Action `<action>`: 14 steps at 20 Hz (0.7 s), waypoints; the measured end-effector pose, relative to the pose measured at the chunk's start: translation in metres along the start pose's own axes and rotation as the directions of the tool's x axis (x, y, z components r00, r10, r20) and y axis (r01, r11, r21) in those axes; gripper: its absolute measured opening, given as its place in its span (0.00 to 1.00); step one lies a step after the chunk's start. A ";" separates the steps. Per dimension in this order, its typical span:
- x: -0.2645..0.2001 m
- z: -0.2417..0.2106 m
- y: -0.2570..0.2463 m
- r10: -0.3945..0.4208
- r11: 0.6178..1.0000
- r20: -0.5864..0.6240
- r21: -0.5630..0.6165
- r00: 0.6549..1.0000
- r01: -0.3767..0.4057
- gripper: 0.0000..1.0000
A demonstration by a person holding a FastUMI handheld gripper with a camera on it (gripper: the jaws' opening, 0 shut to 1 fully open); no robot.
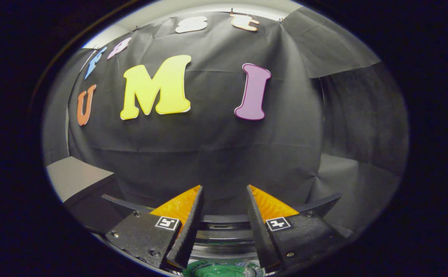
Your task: Put the clothes into the washing machine and then close the washing machine lid.
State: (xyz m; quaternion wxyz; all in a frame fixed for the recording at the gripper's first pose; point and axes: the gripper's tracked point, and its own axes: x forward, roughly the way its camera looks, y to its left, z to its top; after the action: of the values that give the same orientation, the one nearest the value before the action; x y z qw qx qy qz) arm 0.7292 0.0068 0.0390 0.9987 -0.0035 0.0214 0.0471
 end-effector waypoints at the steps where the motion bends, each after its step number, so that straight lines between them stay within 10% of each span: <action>1: -0.004 0.000 0.000 -0.002 1.000 0.010 0.000 1.000 0.002 0.68; 14: -0.049 -0.019 -0.002 -0.008 1.000 0.024 -0.006 1.000 0.008 0.69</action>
State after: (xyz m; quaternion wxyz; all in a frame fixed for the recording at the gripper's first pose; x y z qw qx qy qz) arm 0.6800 0.0005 0.0217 0.9990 -0.0063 0.0094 0.0431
